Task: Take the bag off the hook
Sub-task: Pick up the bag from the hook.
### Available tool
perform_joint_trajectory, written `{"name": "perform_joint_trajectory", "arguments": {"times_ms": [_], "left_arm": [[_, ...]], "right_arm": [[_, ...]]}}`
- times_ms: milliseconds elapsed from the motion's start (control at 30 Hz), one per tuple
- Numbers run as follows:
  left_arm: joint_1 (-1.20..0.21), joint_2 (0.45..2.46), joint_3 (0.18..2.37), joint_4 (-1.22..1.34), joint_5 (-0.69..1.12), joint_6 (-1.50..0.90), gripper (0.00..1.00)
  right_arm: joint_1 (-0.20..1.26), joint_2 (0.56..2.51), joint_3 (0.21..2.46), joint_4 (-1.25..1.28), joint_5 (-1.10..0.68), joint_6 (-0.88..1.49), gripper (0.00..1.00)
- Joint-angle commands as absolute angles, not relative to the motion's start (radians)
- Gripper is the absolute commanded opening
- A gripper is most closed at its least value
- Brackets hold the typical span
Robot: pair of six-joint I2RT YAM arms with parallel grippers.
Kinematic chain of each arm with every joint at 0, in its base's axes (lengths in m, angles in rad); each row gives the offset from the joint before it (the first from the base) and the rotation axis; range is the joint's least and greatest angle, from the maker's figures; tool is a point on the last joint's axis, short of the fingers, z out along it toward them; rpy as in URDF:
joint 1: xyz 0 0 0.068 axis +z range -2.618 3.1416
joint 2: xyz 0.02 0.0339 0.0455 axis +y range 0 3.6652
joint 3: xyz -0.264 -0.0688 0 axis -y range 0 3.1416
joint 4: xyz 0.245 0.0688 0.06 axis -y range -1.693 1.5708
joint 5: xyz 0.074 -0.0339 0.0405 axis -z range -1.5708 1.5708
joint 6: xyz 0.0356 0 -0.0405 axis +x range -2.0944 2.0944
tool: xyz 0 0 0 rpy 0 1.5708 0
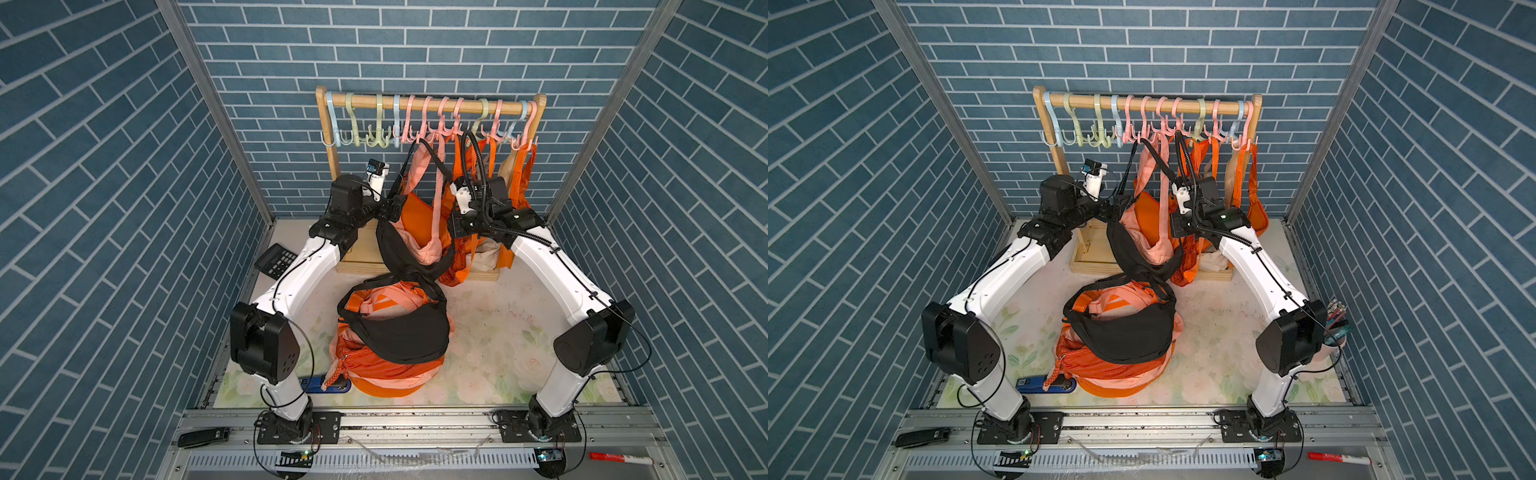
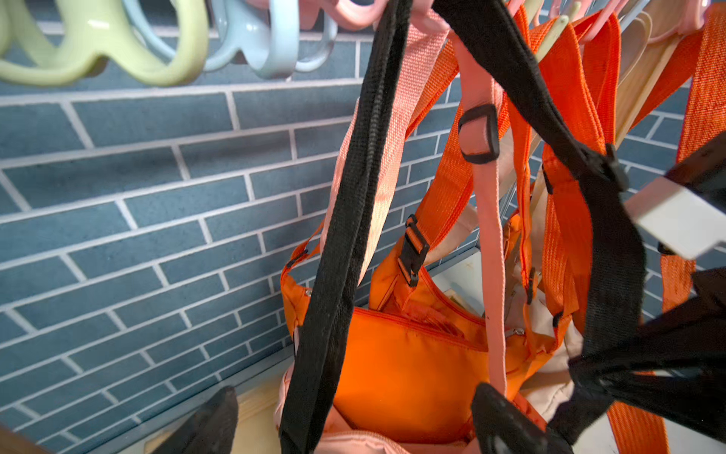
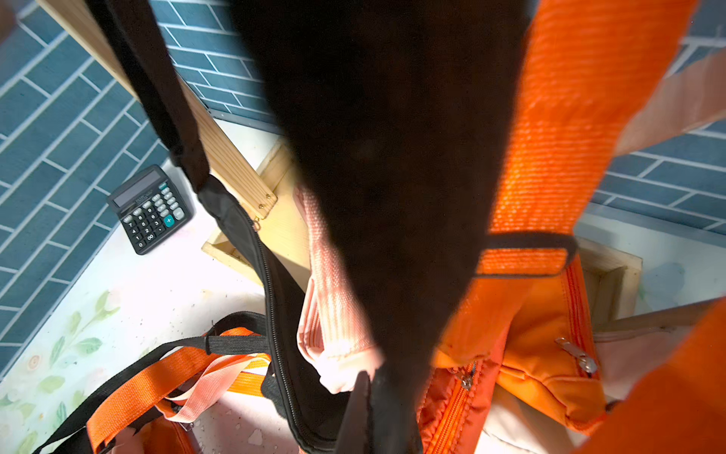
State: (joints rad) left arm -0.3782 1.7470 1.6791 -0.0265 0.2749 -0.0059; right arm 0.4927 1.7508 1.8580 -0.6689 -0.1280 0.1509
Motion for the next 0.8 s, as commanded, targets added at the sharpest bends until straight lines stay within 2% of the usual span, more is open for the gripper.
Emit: {"name": "perform_joint_trajectory", "arguments": {"times_ms": [0,233,300,433,600,633,767], "left_arm": [[-0.378,1.8,1.738,0.013,0.313,0.012,0.92],[-0.378,1.925,1.873,0.003,0.312,0.026,0.88],[-0.377,1.95,1.903,0.003,0.314,0.028,0.82],[-0.377,1.971,1.918,0.028,0.314,0.022,0.54],[-0.376,1.958,1.924,0.041,0.327,0.022,0.04],[-0.376,1.952,1.924,0.047,0.325,0.021,0.0],[-0.376,1.925,1.931,0.051,0.327,0.003,0.0]], "right_arm": [[0.497,1.71,1.831,-0.679,-0.138,0.133,0.0],[0.503,1.674,1.808,-0.675,-0.141,0.135,0.0],[0.505,1.668,1.807,-0.676,-0.148,0.136,0.0],[0.506,1.664,1.805,-0.678,-0.149,0.137,0.0],[0.506,1.657,1.813,-0.675,-0.145,0.139,0.0],[0.506,1.658,1.818,-0.675,-0.145,0.14,0.0],[0.506,1.663,1.853,-0.682,-0.144,0.142,0.0]]}}
